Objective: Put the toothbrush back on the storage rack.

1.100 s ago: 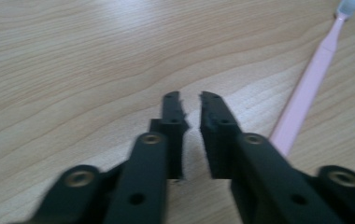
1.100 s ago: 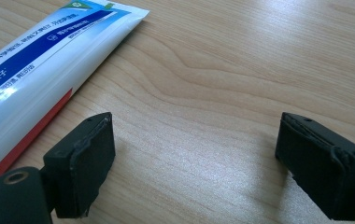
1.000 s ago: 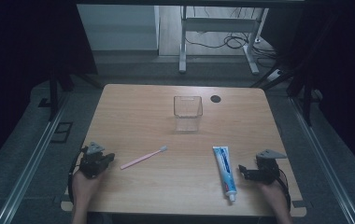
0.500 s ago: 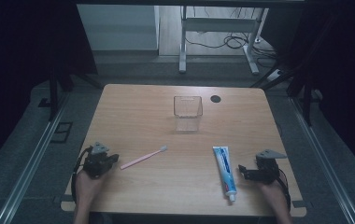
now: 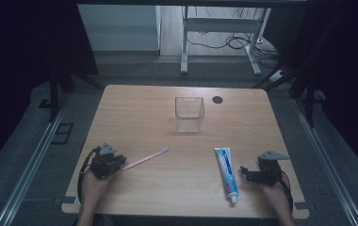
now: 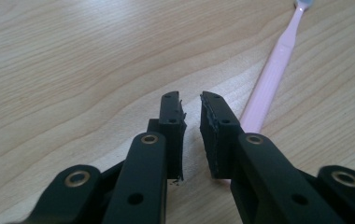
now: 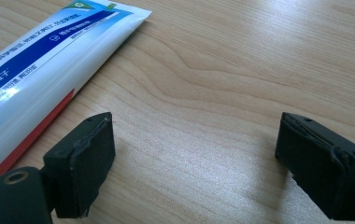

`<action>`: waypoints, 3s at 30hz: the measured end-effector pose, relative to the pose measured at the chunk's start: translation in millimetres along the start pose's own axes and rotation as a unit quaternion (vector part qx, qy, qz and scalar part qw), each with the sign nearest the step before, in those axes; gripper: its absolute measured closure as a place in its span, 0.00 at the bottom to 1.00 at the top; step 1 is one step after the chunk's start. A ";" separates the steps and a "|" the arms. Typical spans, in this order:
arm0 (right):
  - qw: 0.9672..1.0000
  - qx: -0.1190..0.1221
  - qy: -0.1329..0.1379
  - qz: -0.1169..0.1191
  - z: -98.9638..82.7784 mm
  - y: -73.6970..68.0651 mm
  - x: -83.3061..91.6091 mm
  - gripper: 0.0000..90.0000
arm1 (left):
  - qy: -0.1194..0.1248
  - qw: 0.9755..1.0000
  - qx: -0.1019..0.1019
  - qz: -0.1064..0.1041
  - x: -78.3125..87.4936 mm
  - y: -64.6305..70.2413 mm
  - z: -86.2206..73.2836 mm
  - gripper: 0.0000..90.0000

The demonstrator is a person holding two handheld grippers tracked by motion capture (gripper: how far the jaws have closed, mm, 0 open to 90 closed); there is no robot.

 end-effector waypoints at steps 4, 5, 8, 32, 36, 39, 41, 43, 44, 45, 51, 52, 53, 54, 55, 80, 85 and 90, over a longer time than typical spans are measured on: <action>1.000 0.000 0.000 0.000 0.0 0.0 0.0 0.13 | -0.001 1.000 0.001 -0.005 -1.0 4.8 -0.7 0.85; 1.000 0.000 0.000 0.000 0.0 0.0 0.0 0.13 | -0.001 1.000 0.001 -0.005 -1.0 4.8 -0.7 0.85; 1.000 0.000 0.000 0.000 0.0 0.0 0.0 0.13 | -0.007 1.000 -0.002 -0.007 -1.4 6.6 -3.2 0.85; 1.000 0.000 0.000 0.000 0.0 0.0 0.0 0.13 | -0.024 0.999 -0.036 -0.031 -1.6 43.1 -10.0 0.82; 1.000 0.000 0.000 0.000 0.0 -0.1 0.0 0.13 | -0.025 0.998 -0.039 -0.034 -1.1 48.7 -11.3 0.82; 1.000 0.000 0.000 0.000 0.0 -0.1 0.0 0.13 | -0.026 0.998 -0.040 -0.039 -0.7 54.1 -12.6 0.82; 1.000 -0.001 0.000 0.000 0.0 -0.2 0.1 0.13 | -0.026 0.998 -0.041 -0.041 -0.2 57.0 -13.6 0.82; 1.000 -0.001 0.000 0.000 0.0 -0.2 0.1 0.13 | -0.027 0.998 -0.043 -0.044 0.6 61.7 -15.3 0.82; 1.000 -0.001 0.000 0.001 0.0 -0.2 0.1 0.13 | -0.027 0.998 -0.044 -0.045 0.8 63.1 -15.6 0.82; 1.000 -0.001 0.000 0.001 0.0 -0.2 0.1 0.13 | -0.027 0.998 -0.045 -0.046 0.9 64.4 -15.9 0.82; 1.000 0.000 -0.001 0.001 -0.1 -0.2 0.1 0.13 | -0.029 0.997 -0.053 -0.054 -0.4 72.5 -15.7 0.80; 1.000 0.000 -0.001 0.001 -0.1 -0.2 0.1 0.13 | -0.029 0.997 -0.053 -0.056 -0.6 73.5 -15.6 0.80; 1.000 0.000 -0.001 0.001 -0.1 -0.2 0.1 0.13 | -0.029 0.997 -0.053 -0.056 -0.6 73.5 -15.6 0.80; 1.000 -0.001 -0.001 0.001 -0.1 -0.2 0.2 0.13 | -0.029 0.997 -0.053 -0.058 -1.0 74.7 -15.5 0.80; 1.000 0.000 -0.001 0.001 -0.1 -0.2 0.2 0.13 | -0.029 0.996 -0.053 -0.059 -1.1 75.5 -15.4 0.80; 1.000 -0.001 -0.001 0.000 0.0 -0.1 0.1 0.13 | -0.037 0.997 -0.036 -0.061 -0.9 70.4 -8.4 0.62; 1.000 0.000 0.000 0.000 0.0 -0.1 0.1 0.13 | -0.046 0.996 -0.025 -0.073 0.4 72.0 -2.1 0.58; 1.000 -0.001 -0.001 0.000 0.0 -0.1 0.1 0.13 | -0.075 0.994 -0.014 -0.081 -1.4 75.5 1.5 0.53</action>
Point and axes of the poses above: each handheld gripper's, and its own axes: x roughly backward along the jaws, z roughly out of its top, y roughly to its right, the point moved 9 cm from there along -x, roughly forward along the jaws, and after that the axes turned 6 degrees about x, right-handed, at the moved point
